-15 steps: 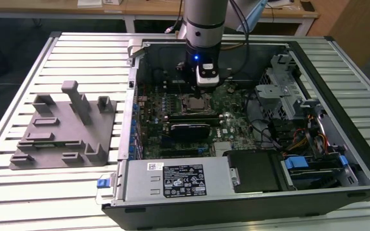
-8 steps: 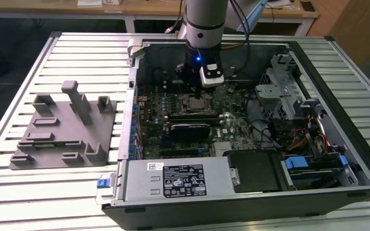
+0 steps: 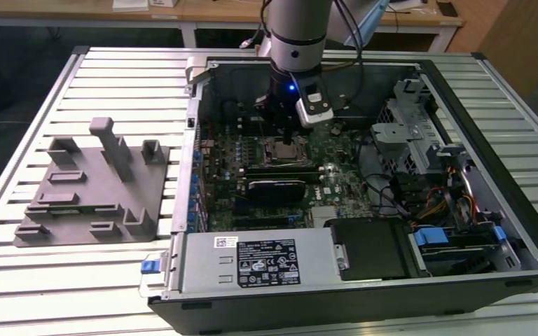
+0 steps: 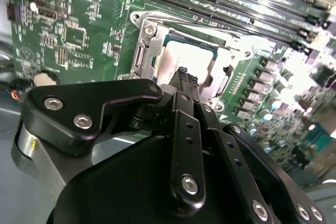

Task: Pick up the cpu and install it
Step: 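Close the cpu cover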

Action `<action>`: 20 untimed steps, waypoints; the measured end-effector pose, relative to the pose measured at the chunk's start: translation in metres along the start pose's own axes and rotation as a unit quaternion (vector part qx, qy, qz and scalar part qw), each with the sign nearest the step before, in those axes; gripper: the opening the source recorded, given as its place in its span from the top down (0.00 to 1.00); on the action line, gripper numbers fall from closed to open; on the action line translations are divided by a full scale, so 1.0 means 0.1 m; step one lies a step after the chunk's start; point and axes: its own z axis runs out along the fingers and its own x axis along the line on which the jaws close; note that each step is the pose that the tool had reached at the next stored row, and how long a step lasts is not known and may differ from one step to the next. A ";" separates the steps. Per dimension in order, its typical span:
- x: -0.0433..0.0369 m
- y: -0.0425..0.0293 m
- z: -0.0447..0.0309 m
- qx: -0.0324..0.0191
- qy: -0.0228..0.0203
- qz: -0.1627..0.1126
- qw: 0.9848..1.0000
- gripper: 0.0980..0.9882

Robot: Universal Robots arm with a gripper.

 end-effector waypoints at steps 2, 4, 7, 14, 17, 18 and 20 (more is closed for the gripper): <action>0.000 0.000 0.002 0.000 0.000 -0.012 1.000 0.99; 0.000 0.000 0.002 0.000 0.000 -0.013 1.000 0.99; 0.000 0.000 0.002 0.000 0.000 -0.013 1.000 0.99; 0.037 -0.008 0.002 0.000 0.000 -0.013 1.000 0.99; 0.060 -0.013 0.002 0.000 0.000 -0.013 1.000 0.99; 0.062 -0.014 0.002 0.000 0.000 -0.013 1.000 0.99; 0.063 -0.015 0.004 0.000 0.000 -0.014 1.000 0.99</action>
